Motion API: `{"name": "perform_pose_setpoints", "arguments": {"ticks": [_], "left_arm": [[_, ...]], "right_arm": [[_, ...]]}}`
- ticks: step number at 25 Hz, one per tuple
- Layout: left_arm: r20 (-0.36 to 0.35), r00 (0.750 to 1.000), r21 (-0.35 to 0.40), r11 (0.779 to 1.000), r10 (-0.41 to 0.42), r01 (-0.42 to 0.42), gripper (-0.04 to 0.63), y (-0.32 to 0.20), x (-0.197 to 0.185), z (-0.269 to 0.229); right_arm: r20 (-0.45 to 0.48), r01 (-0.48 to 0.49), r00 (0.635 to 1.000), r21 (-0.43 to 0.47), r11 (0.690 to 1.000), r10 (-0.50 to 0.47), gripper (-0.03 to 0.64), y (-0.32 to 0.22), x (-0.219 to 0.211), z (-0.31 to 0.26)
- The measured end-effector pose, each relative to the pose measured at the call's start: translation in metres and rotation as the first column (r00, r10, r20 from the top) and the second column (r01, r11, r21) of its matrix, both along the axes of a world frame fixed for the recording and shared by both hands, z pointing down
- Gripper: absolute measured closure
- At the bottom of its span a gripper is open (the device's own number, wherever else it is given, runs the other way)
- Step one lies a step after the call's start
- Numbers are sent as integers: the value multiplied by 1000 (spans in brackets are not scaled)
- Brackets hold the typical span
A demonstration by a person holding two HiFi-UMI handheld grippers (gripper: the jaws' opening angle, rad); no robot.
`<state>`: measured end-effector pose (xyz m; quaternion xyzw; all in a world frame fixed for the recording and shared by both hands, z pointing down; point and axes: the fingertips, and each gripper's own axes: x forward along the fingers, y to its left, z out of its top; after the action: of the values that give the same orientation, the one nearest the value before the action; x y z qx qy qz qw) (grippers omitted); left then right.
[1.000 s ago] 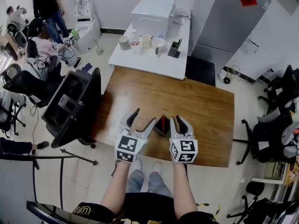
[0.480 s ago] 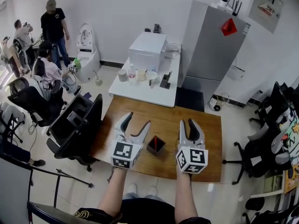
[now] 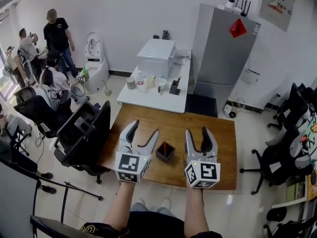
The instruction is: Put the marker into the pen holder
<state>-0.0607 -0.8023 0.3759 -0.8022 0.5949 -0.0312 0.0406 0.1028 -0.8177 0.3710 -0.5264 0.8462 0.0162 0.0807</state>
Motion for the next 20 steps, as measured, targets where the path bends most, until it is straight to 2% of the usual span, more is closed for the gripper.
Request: {"name": "perform_pose_setpoints", "arguments": {"ticks": [5,9,14,17,20], "left_arm": [[19,998,15,998,67,-68,290,28,5,-3],[25,995,26,995,98,-99,290,69,-9,-6],[6,997,6,997,72,-72,290,115,-62,11],[-20,997,-5,997,75,-75,291,135,-75,18],[-25,997,-3,997,75,-75,291,145,-78,19]], "right_arm": [[-21,-75,997,6,997,75,374,34,4,-1],[-28,-141,990,-9,990,140,374,73,4,-1],[-47,-125,991,-41,991,123,374,119,-56,16],[-90,-113,990,-50,992,109,374,141,-81,19],[-113,-108,988,-38,993,103,374,154,-88,15]]}}
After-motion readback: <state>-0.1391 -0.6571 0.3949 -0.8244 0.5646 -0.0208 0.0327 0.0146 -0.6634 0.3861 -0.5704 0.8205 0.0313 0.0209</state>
